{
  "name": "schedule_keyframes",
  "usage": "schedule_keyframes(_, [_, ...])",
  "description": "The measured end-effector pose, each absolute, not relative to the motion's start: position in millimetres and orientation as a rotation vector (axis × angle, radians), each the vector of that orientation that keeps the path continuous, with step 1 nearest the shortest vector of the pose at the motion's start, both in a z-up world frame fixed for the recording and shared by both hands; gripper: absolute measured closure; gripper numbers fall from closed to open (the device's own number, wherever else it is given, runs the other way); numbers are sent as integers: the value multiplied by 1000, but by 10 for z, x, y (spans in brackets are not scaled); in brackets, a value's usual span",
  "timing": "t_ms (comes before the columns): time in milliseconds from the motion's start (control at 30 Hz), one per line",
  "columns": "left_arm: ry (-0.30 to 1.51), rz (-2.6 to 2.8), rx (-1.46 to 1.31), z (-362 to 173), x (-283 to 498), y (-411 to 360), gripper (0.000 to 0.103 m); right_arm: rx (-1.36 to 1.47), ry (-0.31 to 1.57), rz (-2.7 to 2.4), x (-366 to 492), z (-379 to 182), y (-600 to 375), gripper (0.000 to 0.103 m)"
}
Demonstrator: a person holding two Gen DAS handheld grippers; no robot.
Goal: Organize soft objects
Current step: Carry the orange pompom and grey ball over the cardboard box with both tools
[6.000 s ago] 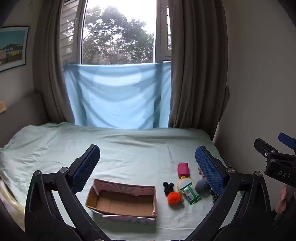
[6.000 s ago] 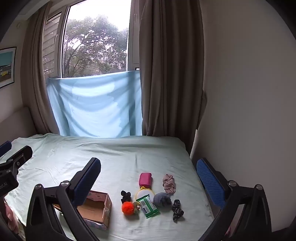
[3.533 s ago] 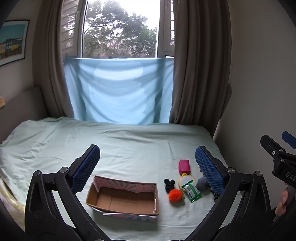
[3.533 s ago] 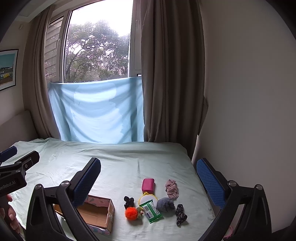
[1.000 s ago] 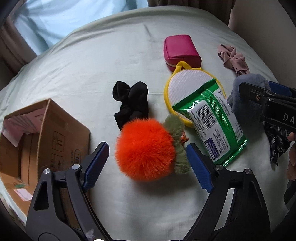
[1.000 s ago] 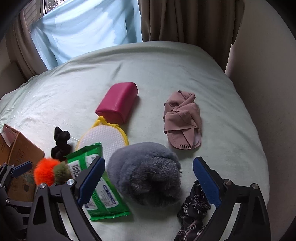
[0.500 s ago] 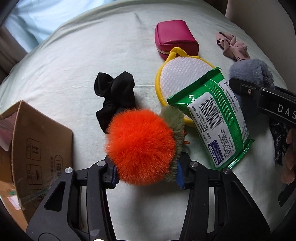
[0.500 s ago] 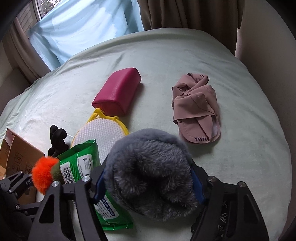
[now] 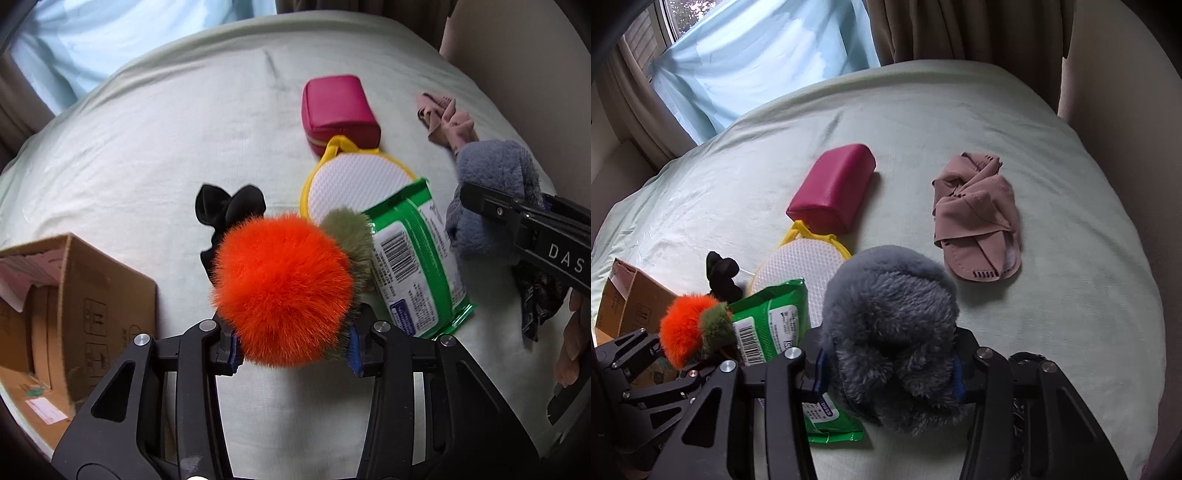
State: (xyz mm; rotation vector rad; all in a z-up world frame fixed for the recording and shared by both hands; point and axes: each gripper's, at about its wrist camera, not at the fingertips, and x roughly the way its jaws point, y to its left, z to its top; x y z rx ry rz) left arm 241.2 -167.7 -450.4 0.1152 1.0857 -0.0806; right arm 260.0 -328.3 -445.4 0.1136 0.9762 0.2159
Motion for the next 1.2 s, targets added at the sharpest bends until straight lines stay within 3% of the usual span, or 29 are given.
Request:
schedule_keyframes(333, [976, -105, 90, -3634, 2273, -1638, 65, 134, 894, 173, 2358, -3741, -3308, 58])
schedule_keyframes(667, [869, -117, 16, -2520, 1945, -1236, 65, 117, 790, 155, 1934, -2596, -2998, 58])
schedule_keyframes(933, [819, -119, -29, -1826, 1641, -534, 65, 102, 721, 120, 1502, -1753, -2356, 58])
schedule_keyframes(1200, [811, -103, -31, -1566, 1468, 483, 65, 87, 731, 159, 1225, -1480, -1420, 58])
